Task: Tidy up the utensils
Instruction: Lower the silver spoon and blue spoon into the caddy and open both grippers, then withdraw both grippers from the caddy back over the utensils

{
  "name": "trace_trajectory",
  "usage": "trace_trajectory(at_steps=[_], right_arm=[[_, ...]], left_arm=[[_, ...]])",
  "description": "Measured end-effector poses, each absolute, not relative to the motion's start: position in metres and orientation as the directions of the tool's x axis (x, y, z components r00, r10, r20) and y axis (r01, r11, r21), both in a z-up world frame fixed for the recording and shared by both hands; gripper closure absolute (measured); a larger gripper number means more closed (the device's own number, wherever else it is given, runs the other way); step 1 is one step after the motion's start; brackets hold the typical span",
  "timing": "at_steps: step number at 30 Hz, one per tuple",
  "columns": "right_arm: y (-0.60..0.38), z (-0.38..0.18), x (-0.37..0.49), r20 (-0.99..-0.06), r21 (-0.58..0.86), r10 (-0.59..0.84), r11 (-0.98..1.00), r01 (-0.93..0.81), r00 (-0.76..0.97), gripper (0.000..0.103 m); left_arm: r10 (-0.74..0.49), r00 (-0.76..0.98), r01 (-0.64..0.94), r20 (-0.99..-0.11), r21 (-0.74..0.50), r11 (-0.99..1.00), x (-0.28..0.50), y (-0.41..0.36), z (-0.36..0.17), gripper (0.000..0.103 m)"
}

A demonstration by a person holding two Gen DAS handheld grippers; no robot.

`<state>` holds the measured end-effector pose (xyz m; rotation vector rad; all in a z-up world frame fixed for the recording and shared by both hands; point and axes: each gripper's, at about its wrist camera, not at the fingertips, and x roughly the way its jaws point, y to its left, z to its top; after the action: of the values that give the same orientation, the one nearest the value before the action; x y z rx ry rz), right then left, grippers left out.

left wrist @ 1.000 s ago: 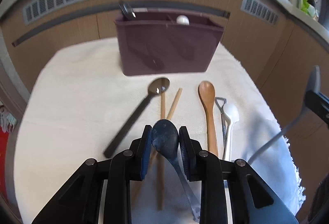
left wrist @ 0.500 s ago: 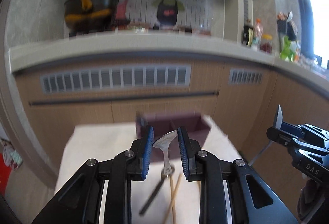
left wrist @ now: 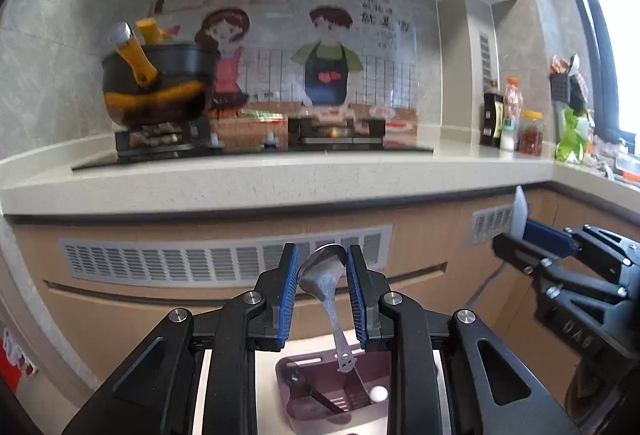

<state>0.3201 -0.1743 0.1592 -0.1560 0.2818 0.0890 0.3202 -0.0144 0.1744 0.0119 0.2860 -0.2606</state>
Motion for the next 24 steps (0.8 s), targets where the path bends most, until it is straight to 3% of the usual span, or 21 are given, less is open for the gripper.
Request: trace_trajectory(at_steps=[10, 16, 19, 21, 24], right_arm=[[-0.167, 0.072, 0.384, -0.505, -0.144, 0.071, 0.976, -0.165, 0.86, 0.074], [-0.166, 0.039, 0.397, -0.606, -0.111, 0.118, 0.967, -0.23, 0.787, 0.072], [-0.164, 0.036, 0.39, -0.611, -0.137, 0.103, 0.963, -0.233, 0.785, 0.057], [-0.167, 0.041, 0.379, -0.588, -0.144, 0.093, 0.965, -0.217, 0.804, 0.034], [-0.172, 0.05, 0.357, -0.55, -0.147, 0.083, 0.97, -0.194, 0.831, 0.018]], left_arm=[[-0.269, 0.836, 0.277, -0.478, -0.057, 0.959, 0.387, -0.025, 0.085, 0.078], [-0.304, 0.778, 0.295, -0.551, -0.107, 0.949, 0.393, -0.027, 0.052, 0.076], [-0.302, 0.768, 0.274, -0.565, -0.136, 0.952, 0.388, -0.021, 0.047, 0.075], [-0.298, 0.78, 0.259, -0.55, -0.149, 0.954, 0.38, -0.012, 0.05, 0.074], [-0.273, 0.795, 0.224, -0.542, -0.155, 0.962, 0.361, 0.001, 0.053, 0.061]])
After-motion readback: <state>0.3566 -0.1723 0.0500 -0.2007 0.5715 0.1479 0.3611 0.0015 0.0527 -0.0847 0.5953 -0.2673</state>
